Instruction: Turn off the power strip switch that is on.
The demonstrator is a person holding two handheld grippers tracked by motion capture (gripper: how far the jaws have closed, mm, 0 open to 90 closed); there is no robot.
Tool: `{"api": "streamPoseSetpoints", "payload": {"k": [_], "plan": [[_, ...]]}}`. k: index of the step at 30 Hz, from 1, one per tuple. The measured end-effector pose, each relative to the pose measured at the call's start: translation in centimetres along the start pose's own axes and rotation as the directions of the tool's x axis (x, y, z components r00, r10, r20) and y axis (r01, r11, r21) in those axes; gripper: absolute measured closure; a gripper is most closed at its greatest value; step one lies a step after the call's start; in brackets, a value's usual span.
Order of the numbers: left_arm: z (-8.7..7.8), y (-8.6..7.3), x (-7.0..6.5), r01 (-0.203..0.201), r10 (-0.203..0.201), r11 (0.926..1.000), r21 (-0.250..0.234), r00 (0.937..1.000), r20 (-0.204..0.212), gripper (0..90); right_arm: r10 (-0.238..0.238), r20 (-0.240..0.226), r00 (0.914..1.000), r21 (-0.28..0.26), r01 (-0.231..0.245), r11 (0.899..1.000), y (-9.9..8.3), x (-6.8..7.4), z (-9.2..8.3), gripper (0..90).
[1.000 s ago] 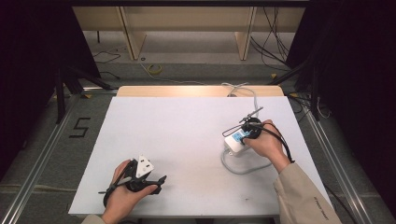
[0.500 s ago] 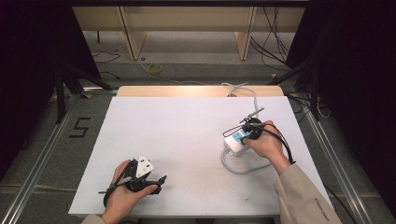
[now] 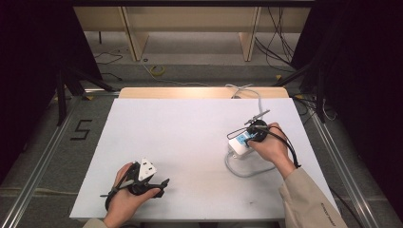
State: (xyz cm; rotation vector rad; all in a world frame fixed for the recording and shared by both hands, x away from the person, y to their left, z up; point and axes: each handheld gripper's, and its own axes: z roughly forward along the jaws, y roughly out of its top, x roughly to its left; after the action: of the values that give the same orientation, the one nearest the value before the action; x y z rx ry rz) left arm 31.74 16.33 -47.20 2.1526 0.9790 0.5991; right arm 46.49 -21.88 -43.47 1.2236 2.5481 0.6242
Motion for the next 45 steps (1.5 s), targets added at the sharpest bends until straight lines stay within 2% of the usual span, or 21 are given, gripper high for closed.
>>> {"api": "streamPoseSetpoints", "payload": {"k": [21,36,45], "plan": [[0.0,0.0,0.0,0.001,-0.001,1.0000,0.000,1.0000,-0.001,18.9,0.001,0.010,0.9999,-0.028,-0.001,1.000,-0.8,-0.1,-0.9,90.0],[0.0,0.0,0.0,0.005,-0.005,1.0000,0.001,1.0000,0.000,18.9,-0.012,0.000,0.9999,-0.048,0.012,0.999,-1.4,0.2,-1.9,90.0],[0.1,0.0,0.0,0.012,-0.012,0.9999,-0.004,0.9999,-0.001,18.9,-0.005,-0.028,0.9996,-0.054,0.004,0.999,-2.4,0.5,-2.0,90.0]]}}
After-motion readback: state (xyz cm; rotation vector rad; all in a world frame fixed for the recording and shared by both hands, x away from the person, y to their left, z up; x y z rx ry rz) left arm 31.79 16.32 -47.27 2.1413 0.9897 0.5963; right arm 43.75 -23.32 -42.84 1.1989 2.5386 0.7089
